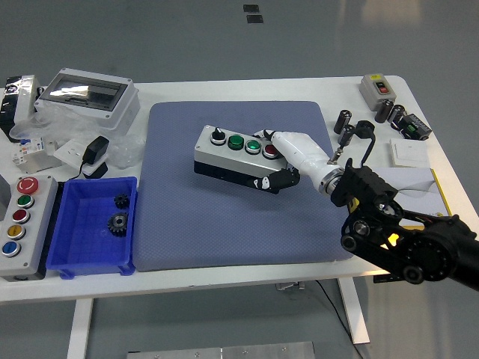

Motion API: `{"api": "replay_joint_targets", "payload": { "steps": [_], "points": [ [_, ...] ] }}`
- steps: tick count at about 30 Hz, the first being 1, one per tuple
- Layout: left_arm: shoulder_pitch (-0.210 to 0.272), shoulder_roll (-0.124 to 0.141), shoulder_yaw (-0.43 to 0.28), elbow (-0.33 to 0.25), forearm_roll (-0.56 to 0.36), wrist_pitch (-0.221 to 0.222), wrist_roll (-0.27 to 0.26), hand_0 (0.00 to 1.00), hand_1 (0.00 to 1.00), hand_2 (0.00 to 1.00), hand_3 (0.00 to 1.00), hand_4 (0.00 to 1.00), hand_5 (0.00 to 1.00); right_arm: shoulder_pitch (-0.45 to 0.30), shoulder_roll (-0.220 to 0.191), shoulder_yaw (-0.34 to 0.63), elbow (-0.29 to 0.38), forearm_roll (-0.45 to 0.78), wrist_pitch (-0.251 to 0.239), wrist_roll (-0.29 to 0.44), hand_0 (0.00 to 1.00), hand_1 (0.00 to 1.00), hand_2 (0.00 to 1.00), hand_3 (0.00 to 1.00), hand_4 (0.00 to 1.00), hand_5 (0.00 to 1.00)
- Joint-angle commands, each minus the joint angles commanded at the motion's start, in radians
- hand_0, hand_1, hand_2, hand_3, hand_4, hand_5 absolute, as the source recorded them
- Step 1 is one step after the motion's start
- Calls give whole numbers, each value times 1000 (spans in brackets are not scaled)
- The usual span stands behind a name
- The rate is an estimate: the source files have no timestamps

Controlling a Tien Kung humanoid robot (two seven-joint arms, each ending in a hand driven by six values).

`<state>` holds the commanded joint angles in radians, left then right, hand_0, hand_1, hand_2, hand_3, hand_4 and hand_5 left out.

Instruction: Pick up the button,place it on the desk,press the button,press the button

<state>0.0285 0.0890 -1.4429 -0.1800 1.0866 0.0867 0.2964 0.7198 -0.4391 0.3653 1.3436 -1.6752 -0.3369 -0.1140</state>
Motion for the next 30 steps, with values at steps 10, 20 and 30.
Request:
{"api": "replay_joint_targets", "payload": {
  "steps": [10,20,30],
  "points": [
    [-1,-3,-7,0,18,-4,4,647,549,621,608,658,133,-31,-99,-94,36,-160,-21,118,181,292,321,225,2,2],
    [-3,-3,-16,0,35,-6,8,647,548,621,608,658,135,-45,-47,-84,-74,-201,24,65,485,501,513,400,196,2],
    [-1,-3,-16,0,37,-5,9,646,548,621,607,659,136,-51,-56,-87,-73,-183,30,48,902,852,873,896,140,56]
  ]
}}
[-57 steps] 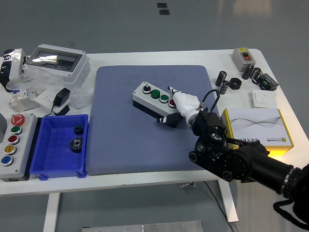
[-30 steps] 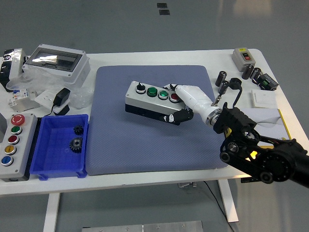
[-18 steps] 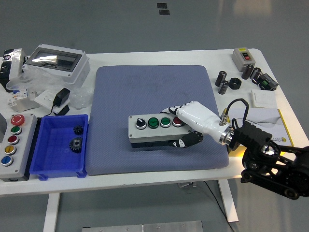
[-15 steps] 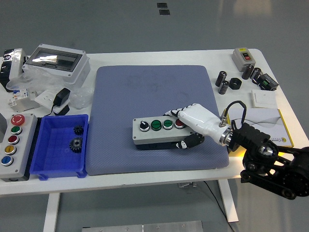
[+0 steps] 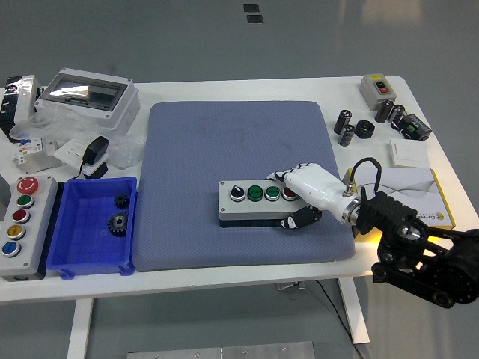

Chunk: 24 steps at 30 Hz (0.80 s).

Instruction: Pick up the button,place it on the desk,press the button,press the button

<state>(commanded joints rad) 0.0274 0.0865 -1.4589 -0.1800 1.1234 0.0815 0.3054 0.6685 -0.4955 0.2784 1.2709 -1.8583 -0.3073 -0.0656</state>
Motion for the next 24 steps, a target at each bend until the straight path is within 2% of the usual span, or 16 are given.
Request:
{"api": "replay_joint_targets", "payload": {
  "steps": [2,3,8,9,14,15,20,21,24],
  "points": [
    [0,0,0,0,0,0,0,646,548,621,607,659,136,0,-2,1,4,4,4,-1,902,852,873,896,140,56],
    [0,0,-1,0,1,0,0,646,548,621,608,660,137,0,-3,1,6,7,8,-2,997,931,943,967,217,59],
    [1,0,-1,0,1,0,1,646,548,621,608,660,137,3,-15,2,22,42,34,-1,997,931,943,967,217,59],
    [0,0,-1,0,1,0,1,646,547,621,607,660,137,4,-18,3,27,54,39,2,998,954,960,998,271,46],
    [0,0,1,0,1,0,1,646,547,621,607,660,137,10,-33,10,47,116,64,14,998,954,960,998,271,46],
    [0,-1,1,0,1,0,1,646,547,621,608,660,136,11,-35,11,50,124,68,15,998,998,998,998,334,38],
    [1,-2,2,0,1,-1,2,646,547,621,608,660,136,14,-51,12,67,162,84,23,998,998,998,998,334,38],
    [1,-2,2,0,1,-1,2,646,547,621,607,660,136,14,-54,12,70,170,87,24,998,998,998,998,388,20],
    [2,-2,3,0,1,-1,2,646,547,621,607,660,136,14,-64,10,79,190,92,26,998,998,998,998,388,20]
  ]
}}
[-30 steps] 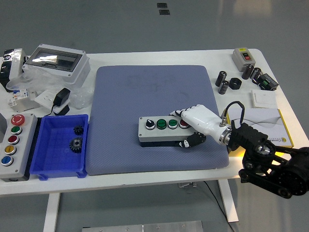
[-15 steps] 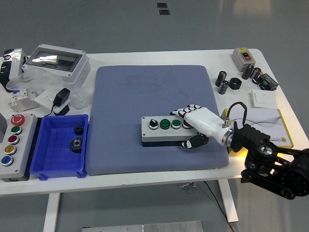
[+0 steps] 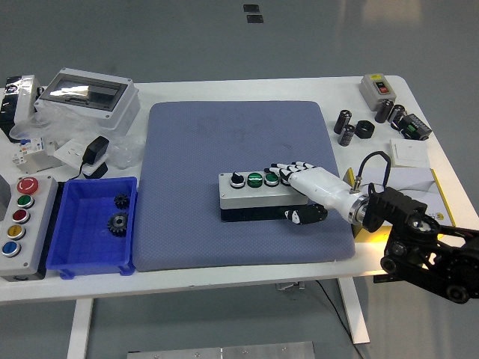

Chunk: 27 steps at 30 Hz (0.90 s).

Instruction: Pick up the button,place it on the desk,press the button,press the button

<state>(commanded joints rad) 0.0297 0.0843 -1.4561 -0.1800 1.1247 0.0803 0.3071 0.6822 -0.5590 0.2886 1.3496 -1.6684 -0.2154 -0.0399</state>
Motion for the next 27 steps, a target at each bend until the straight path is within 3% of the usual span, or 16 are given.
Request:
{"api": "replay_joint_targets", "payload": {
  "steps": [26,27],
  "points": [
    [3,-3,-6,0,16,-4,4,646,546,621,606,658,130,-22,-24,38,22,-14,12,2,998,998,998,998,459,2],
    [3,-3,-6,0,17,-4,4,646,545,621,601,656,125,-25,-24,42,23,-17,9,4,998,998,998,998,551,2]
  ]
}}
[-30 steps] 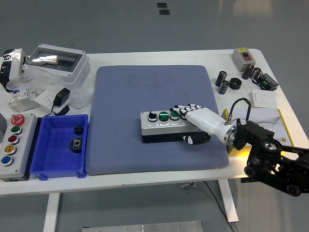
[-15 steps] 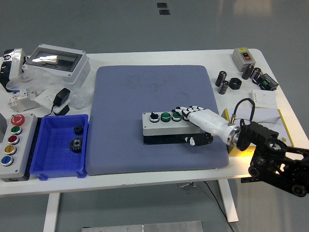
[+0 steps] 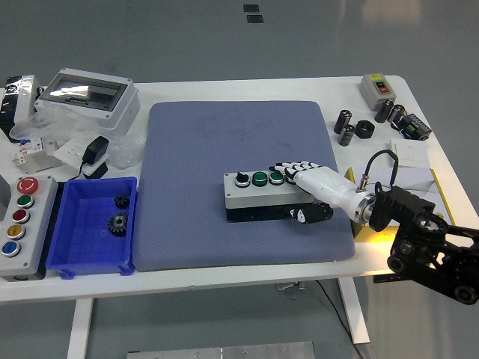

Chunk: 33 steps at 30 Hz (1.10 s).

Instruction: Pick up the button,place it on the desk,press the button,press the button

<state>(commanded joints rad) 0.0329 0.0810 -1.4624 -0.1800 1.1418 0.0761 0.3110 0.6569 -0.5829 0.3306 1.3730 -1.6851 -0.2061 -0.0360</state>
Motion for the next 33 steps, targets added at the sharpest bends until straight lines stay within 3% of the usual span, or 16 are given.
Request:
{"api": "replay_joint_targets", "payload": {
  "steps": [5,6,12,20,27,29,33],
  "points": [
    [2,0,-1,0,4,-1,1,646,545,621,601,656,125,-19,-3,18,7,-14,-17,5,998,998,998,998,551,2],
    [2,-1,-2,0,5,-1,2,646,544,621,600,657,118,-22,-3,21,8,-16,-19,4,998,998,998,998,615,2],
    [6,0,-3,0,8,-2,3,646,544,621,599,657,118,-34,-4,29,12,-24,-29,3,998,998,998,998,624,2],
    [11,0,-1,0,9,-3,3,646,543,621,597,653,108,-35,-26,25,40,-6,-14,0,998,998,998,998,625,2],
    [13,2,-2,0,10,-3,3,646,542,619,597,652,96,-25,-93,49,122,63,44,-2,998,998,998,998,633,2],
    [12,3,-1,0,8,-3,2,646,542,619,597,652,96,-25,-119,77,156,98,78,-7,998,998,998,998,633,2],
    [11,3,0,0,4,0,3,646,541,619,597,653,85,2,-168,154,227,182,172,-86,998,998,998,998,664,14]
  ]
}}
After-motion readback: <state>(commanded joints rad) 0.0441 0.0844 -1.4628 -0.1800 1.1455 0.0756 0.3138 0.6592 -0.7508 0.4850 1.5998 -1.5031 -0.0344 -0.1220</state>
